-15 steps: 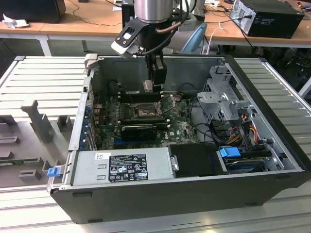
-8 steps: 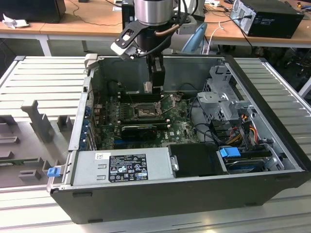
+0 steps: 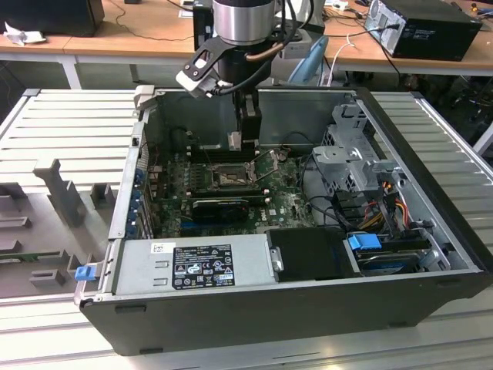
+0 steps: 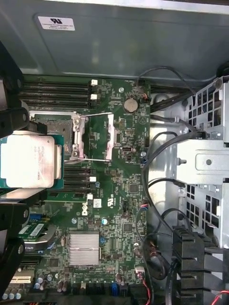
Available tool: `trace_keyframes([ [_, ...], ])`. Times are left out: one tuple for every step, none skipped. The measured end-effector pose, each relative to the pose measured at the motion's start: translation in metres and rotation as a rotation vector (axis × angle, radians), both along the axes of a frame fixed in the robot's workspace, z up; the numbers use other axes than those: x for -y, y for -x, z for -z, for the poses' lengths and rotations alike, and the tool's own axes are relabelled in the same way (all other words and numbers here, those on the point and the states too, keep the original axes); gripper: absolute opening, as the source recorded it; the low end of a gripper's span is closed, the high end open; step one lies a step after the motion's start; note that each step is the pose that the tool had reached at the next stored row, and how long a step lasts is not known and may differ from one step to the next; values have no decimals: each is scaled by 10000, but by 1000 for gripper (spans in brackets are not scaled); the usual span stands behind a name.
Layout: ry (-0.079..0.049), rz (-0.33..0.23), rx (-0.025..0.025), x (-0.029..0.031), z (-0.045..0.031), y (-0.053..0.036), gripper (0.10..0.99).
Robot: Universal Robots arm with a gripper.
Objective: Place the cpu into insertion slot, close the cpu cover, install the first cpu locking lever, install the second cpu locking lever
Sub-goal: 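Place the cpu into insertion slot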
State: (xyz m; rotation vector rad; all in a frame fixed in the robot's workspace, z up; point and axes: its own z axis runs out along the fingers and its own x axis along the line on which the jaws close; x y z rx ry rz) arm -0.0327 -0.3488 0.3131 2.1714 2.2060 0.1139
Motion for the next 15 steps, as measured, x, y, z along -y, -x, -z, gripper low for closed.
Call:
trace_keyframes([
  [3, 33, -1, 0, 6, 1, 529],
  [4, 61, -1, 0, 7, 1, 529],
  [1, 151, 1, 0, 11, 0, 529],
  [2, 243, 1, 0, 12, 1, 529],
  [16, 332, 2, 0, 15, 1, 529],
  [34, 340, 2, 0, 17, 1, 529],
  [46, 342, -3, 0, 34, 1, 529],
  [56, 342, -6, 0, 59, 0, 529],
  [56, 345, -6, 0, 76, 0, 529],
  [57, 350, -9, 0, 95, 0, 529],
  [57, 352, -25, -1, 112, -2, 529],
  [57, 353, -43, -1, 125, -4, 529],
  [51, 355, -47, -1, 141, -4, 529],
  [49, 355, -46, -1, 149, -4, 529],
  [49, 357, -47, -1, 159, -4, 529],
])
